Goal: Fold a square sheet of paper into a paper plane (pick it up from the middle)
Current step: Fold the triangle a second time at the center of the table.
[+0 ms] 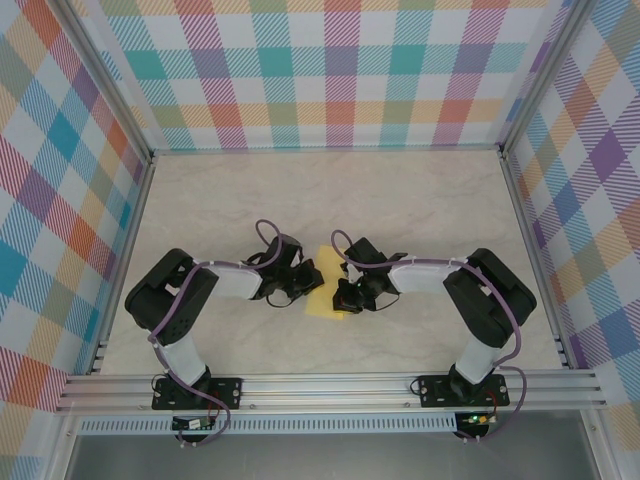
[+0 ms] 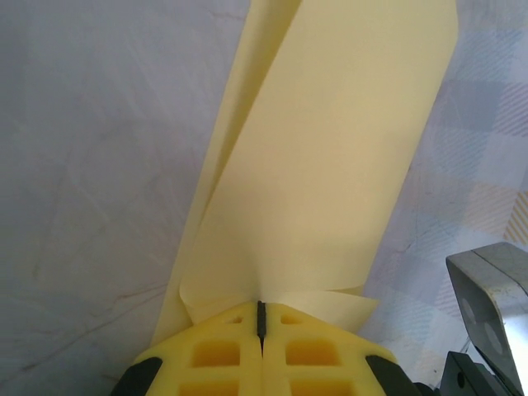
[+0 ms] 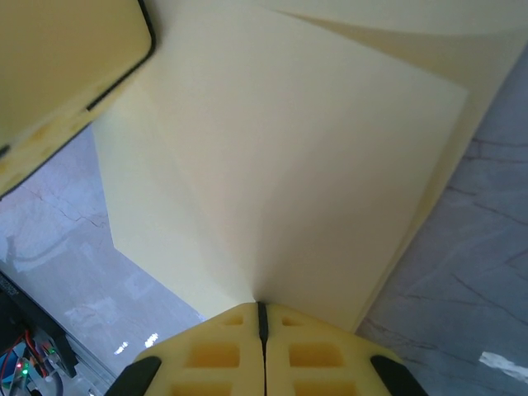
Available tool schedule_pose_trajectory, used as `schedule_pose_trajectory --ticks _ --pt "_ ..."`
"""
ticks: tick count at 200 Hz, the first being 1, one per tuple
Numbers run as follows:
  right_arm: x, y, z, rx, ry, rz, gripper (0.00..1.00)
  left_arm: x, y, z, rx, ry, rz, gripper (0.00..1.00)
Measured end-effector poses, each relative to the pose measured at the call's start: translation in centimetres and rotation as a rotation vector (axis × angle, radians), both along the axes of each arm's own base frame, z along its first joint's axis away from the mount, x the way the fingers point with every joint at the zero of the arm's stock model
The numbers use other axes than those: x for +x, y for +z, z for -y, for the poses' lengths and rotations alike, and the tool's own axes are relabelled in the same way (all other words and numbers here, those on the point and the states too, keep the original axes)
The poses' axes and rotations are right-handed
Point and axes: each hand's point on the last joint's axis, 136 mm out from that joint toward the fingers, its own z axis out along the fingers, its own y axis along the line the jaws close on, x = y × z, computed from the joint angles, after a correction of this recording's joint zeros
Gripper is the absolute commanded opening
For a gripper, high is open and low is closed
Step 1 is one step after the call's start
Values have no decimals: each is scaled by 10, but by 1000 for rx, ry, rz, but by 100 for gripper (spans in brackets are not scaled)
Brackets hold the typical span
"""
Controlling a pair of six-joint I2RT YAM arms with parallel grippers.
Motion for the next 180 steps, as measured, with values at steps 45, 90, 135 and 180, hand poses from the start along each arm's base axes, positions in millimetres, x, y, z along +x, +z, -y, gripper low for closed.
schedule_pose_trajectory --ticks 45,90,135,180 --pt "0 0 0 0 12 4 5 12 0 -11 15 15 15 0" --pt "0 0 0 2 15 1 5 21 0 -18 15 23 14 0" --pt "0 0 0 4 15 -1 6 35 2 -33 45 53 13 0" --pt "0 0 -1 -2 15 -8 6 34 31 -32 12 51 51 0"
